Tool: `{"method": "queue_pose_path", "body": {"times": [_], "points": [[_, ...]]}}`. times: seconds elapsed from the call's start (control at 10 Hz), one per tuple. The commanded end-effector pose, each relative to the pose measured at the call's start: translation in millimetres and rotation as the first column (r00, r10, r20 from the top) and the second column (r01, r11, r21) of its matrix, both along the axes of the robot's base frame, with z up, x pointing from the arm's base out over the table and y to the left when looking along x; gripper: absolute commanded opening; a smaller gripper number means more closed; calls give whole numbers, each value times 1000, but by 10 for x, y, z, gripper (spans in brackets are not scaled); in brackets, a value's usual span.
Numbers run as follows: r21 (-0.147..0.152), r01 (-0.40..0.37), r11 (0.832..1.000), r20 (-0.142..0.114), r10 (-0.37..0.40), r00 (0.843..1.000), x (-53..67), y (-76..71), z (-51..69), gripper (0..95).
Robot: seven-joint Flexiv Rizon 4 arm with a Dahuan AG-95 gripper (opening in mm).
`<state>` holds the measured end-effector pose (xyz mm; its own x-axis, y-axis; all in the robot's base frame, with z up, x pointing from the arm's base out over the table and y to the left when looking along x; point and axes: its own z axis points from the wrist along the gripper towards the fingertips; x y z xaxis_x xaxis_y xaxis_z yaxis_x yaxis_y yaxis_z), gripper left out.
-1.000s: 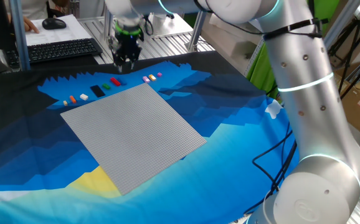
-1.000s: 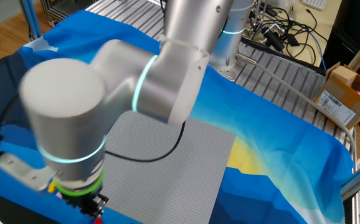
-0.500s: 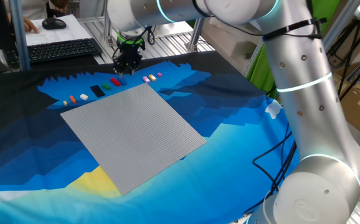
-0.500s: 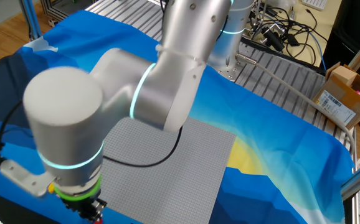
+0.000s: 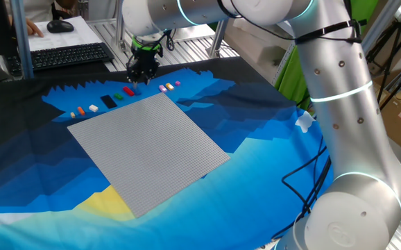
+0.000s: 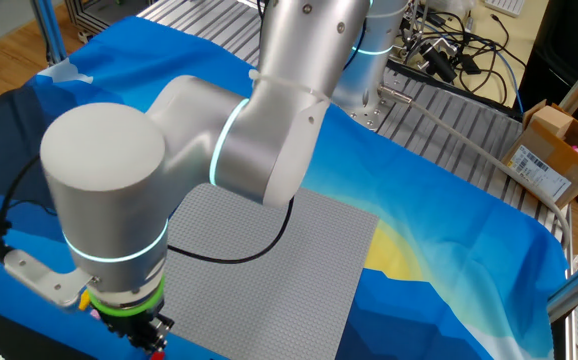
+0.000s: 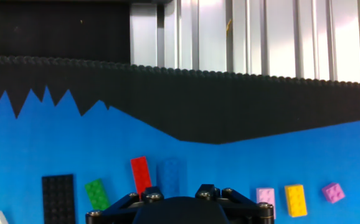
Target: Stack small Lego blocks randomly, one at a time
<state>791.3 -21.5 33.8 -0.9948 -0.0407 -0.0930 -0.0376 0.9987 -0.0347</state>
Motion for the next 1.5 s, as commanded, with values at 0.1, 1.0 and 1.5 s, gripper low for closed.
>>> {"method": "queue_pose_path", "body": {"times": [0.1, 1.0, 1.5], "points": [[-6, 9, 1000, -24, -9, 1000, 23, -2, -13, 380], [-22, -2, 1000, -76, 0, 997, 41, 17, -162, 380], [-8, -3, 1000, -75, 3, 997, 51, 21, -241, 190]]}}
